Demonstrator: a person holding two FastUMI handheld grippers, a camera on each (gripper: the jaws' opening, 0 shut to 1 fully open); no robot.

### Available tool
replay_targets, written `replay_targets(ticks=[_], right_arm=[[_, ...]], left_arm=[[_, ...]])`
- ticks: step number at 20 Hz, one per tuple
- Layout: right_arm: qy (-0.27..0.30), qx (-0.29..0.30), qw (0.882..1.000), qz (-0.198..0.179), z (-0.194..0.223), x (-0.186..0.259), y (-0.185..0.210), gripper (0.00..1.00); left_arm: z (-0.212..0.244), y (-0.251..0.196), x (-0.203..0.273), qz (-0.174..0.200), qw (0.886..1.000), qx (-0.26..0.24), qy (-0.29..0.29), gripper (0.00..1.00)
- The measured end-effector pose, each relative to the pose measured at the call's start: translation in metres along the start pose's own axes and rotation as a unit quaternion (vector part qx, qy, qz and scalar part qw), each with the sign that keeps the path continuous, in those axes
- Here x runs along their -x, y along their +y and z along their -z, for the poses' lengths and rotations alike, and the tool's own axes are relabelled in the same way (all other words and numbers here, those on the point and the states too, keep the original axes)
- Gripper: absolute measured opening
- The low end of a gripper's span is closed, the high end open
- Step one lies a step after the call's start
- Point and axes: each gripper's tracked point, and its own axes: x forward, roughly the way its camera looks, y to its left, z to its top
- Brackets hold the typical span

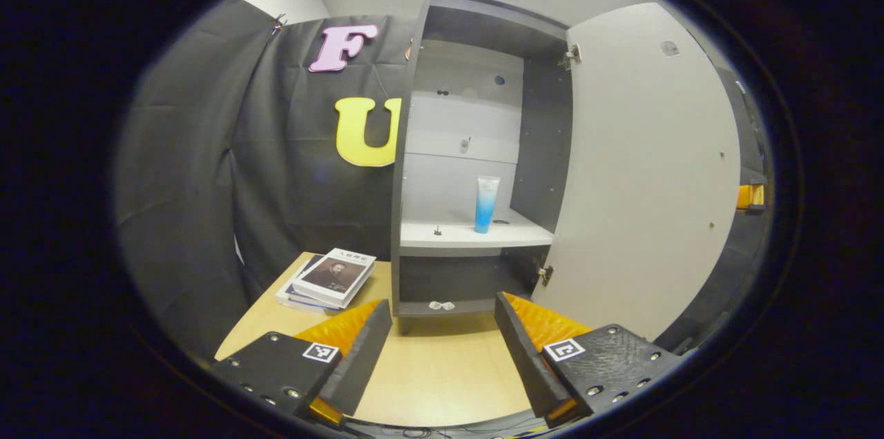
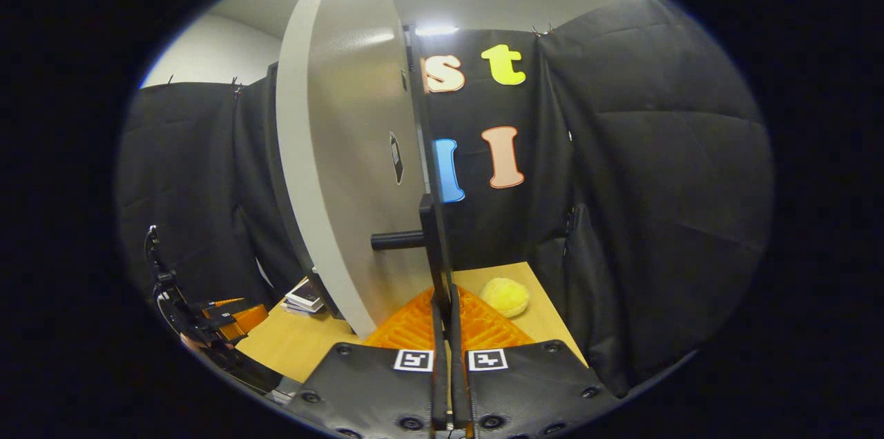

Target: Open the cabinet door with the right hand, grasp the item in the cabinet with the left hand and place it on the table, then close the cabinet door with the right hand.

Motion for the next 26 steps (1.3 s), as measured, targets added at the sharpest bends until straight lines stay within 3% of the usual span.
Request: replay_targets(ticks=[2,5,10,12,13,15,16,17,19,22,24,25,26], right_arm=[[0.007,-0.014,1.000,-0.024,0.005,-0.005,-0.006,0.04],[0.014,-0.036,0.997,-0.065,0.007,-0.007,-0.012,0.10],[0.045,-0.044,0.989,-0.137,0.024,0.021,-0.016,0.07],[0.047,-0.014,0.991,-0.127,0.028,0.029,-0.039,0.10],[0.046,-0.006,0.991,-0.122,0.033,0.031,-0.049,0.06],[0.048,-0.016,0.992,-0.115,0.038,0.028,-0.071,0.00],[0.051,-0.028,0.992,-0.109,0.039,0.023,-0.083,0.03],[0.046,-0.041,0.993,-0.102,0.037,0.016,-0.092,0.00],[0.025,-0.053,0.996,-0.074,0.028,0.007,-0.116,0.03],[-0.007,-0.032,0.999,-0.021,0.016,-0.011,-0.150,0.05],[-0.014,-0.015,1.000,-0.013,0.013,-0.022,-0.158,0.05],[-0.016,-0.011,1.000,-0.004,0.015,-0.024,-0.162,0.28],[-0.019,-0.008,1.000,0.011,0.015,-0.027,-0.168,0.29]], left_arm=[[-0.004,-0.010,0.001,-0.007,1.000,0.000,0.005,0.92],[-0.016,-0.021,0.005,-0.023,1.000,-0.009,0.002,0.92],[-0.031,-0.030,-0.004,-0.060,0.998,-0.033,-0.011,0.92],[-0.031,-0.035,-0.009,-0.073,0.997,-0.037,-0.011,0.92],[-0.035,-0.039,-0.011,-0.081,0.996,-0.039,-0.021,0.92],[-0.036,-0.046,-0.017,-0.092,0.995,-0.040,-0.028,0.92],[-0.036,-0.051,-0.021,-0.094,0.994,-0.039,-0.026,0.92],[-0.038,-0.056,-0.027,-0.092,0.995,-0.036,-0.027,0.92],[-0.044,-0.067,-0.039,-0.077,0.996,-0.031,-0.030,0.92],[-0.052,-0.073,-0.062,-0.064,0.997,-0.030,-0.029,0.92],[-0.063,-0.077,-0.083,-0.056,0.998,-0.024,-0.033,0.92],[-0.068,-0.080,-0.093,-0.050,0.998,-0.021,-0.038,0.92],[-0.075,-0.083,-0.104,-0.043,0.998,-0.019,-0.043,0.92]])
